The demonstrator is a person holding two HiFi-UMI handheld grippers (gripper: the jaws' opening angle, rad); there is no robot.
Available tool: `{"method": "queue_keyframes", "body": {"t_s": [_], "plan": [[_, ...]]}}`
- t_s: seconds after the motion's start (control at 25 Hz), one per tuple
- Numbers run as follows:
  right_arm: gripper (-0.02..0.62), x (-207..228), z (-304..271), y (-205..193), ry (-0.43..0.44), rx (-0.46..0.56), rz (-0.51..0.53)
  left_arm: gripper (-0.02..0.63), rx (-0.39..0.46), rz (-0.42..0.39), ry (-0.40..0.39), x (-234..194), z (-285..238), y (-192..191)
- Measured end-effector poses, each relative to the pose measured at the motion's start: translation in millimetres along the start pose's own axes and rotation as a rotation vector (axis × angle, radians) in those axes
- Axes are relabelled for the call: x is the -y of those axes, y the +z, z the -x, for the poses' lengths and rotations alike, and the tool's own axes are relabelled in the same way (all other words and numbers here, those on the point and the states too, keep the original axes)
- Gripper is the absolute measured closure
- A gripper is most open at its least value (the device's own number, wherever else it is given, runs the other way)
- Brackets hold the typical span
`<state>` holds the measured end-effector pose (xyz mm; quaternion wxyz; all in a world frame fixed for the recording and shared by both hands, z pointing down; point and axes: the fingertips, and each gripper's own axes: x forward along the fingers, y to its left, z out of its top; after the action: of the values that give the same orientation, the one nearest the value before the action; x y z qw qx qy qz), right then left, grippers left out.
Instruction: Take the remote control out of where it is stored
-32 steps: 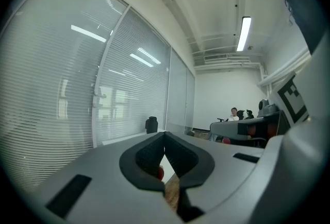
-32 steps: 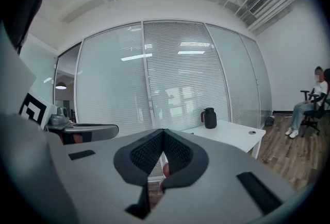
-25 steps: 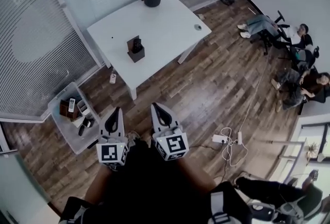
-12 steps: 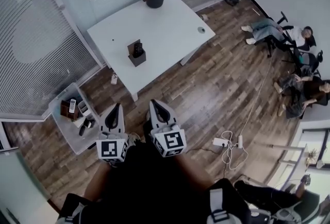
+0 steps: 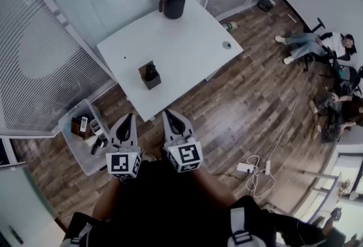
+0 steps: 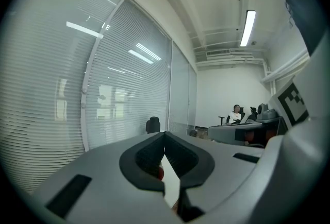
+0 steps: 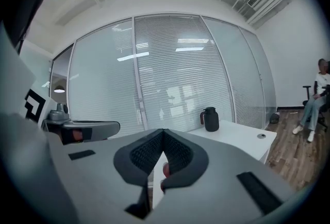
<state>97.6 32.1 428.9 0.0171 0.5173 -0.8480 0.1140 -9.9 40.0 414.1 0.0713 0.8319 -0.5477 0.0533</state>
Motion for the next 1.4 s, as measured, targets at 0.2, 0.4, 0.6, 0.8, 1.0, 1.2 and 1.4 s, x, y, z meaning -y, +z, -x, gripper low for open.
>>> {"method": "queue_keyframes", "body": {"t_s": [0.2,0.4,0.6,0.8,1.0,1.2,1.4], "plan": [[0.594,15,-16,-2,0.038,-0.032,-0.004,0.6,-0.018,0.01,0.034,3,-23,-2],[0.594,29,-30,-4,0.064,-0.056,-0.008,0.6,-0.046,0.032,0.064,6,-37,-6],[0.594,39,-51,-13,0.052,-0.079,-0.008,0.6,-0.047,0.027,0.077,-7,-53,-6],[0.594,43,-76,-24,0.021,-0.087,0.002,0.6,-0.046,0.029,0.059,-26,-70,-8],[0.593,40,-105,-31,0.023,-0.119,-0.012,0.6,-0.047,0.008,0.024,-47,-91,-2],[0.582,48,-136,-49,-0.02,-0.157,0.016,0.6,-0.064,0.019,0.005,-67,-111,-5],[0.527,53,-164,-77,-0.046,-0.237,-0.009,0.6,-0.099,0.038,-0.009,-81,-126,-18]]}}
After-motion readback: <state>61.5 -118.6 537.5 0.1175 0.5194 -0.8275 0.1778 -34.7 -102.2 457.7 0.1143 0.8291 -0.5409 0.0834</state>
